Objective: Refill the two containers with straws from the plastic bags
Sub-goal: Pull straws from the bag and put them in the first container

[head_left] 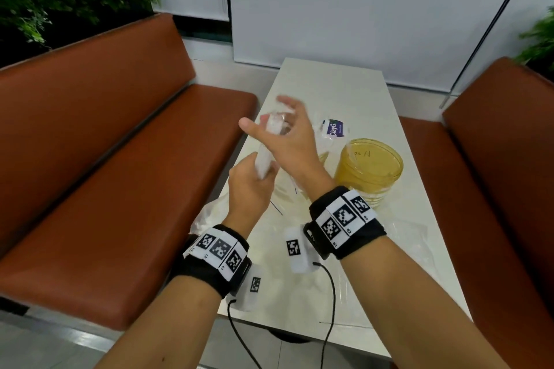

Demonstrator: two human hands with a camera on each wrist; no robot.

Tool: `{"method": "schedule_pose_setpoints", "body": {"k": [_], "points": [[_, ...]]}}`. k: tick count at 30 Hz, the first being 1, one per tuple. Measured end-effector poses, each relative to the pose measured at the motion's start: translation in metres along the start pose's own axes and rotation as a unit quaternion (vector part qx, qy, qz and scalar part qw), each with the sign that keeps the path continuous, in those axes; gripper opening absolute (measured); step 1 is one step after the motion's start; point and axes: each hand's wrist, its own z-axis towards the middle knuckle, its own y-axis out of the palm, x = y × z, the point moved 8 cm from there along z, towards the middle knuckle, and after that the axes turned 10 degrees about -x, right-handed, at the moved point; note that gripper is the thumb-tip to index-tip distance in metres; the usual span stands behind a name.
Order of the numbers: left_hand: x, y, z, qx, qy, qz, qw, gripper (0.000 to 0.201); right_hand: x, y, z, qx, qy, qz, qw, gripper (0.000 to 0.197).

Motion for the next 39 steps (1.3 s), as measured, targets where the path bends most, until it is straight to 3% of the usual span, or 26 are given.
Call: {"method": "schedule_pose_setpoints", "body": {"k": [3,5,8,9,11,13,16,18,21,24,26,29,30,33,35,37,39], "points": [[0.003,-0.003,0.002,-0.004,-0.011,-0.027,1.0,0.018,0.01,0.032,-0.004,-0.067,0.015,-0.045,0.997,0.026],[0.001,-0.004,0.001,0.001,-0.039,-0.05,0.998,0.029,0.007,0.04,-0.001,-0.044,0.004,-0.048,0.998,0.023],[-0.005,0.0,0.002,-0.033,-0.055,-0.088,0.994,0.017,-0.015,0.036,0.011,-0.013,-0.016,-0.016,1.0,0.027],[-0.007,-0.001,0.003,-0.044,-0.057,-0.072,0.995,0.024,-0.027,0.031,0.016,-0.005,-0.033,-0.008,0.999,0.029],[-0.009,-0.004,0.002,-0.065,-0.057,-0.053,0.995,0.046,-0.061,0.012,0.025,0.014,-0.078,0.006,0.997,0.033],[-0.011,-0.007,0.003,-0.077,-0.052,-0.045,0.995,0.056,-0.095,-0.016,0.036,0.05,-0.116,0.036,0.991,0.034],[-0.013,-0.013,0.001,-0.081,-0.045,-0.031,0.995,0.055,-0.135,-0.063,0.047,0.093,-0.196,0.091,0.972,0.032],[-0.012,-0.018,-0.001,-0.077,-0.038,-0.02,0.996,0.051,-0.134,-0.083,0.059,0.116,-0.223,0.089,0.964,0.03],[-0.007,-0.024,-0.002,-0.08,-0.028,-0.017,0.996,0.048,-0.086,-0.088,0.086,0.131,-0.15,0.048,0.979,0.03],[-0.001,-0.025,-0.003,-0.096,-0.007,0.001,0.995,0.049,-0.014,-0.078,0.102,0.104,-0.04,-0.013,0.994,0.037],[0.001,-0.025,-0.004,-0.112,0.008,0.01,0.994,0.051,0.03,-0.073,0.104,0.084,0.025,-0.083,0.993,0.039],[0.004,-0.03,-0.004,-0.116,0.025,0.019,0.993,0.054,0.072,-0.073,0.102,0.068,0.094,-0.122,0.986,0.024],[0.005,-0.033,-0.003,-0.115,0.027,0.017,0.993,0.054,0.075,-0.076,0.101,0.082,0.09,-0.115,0.986,0.032],[0.005,-0.037,-0.001,-0.114,0.026,0.009,0.993,0.055,0.051,-0.086,0.097,0.14,-0.016,-0.101,0.985,0.08],[0.006,-0.037,0.001,-0.115,0.023,0.0,0.993,0.054,0.029,-0.09,0.096,0.157,-0.097,-0.065,0.981,0.098],[0.006,-0.036,0.003,-0.116,0.02,-0.008,0.993,0.054,0.008,-0.094,0.091,0.181,-0.162,-0.074,0.967,0.091],[0.007,-0.035,0.005,-0.116,0.018,-0.013,0.993,0.055,-0.011,-0.091,0.086,0.199,-0.231,-0.157,0.939,0.062]]}}
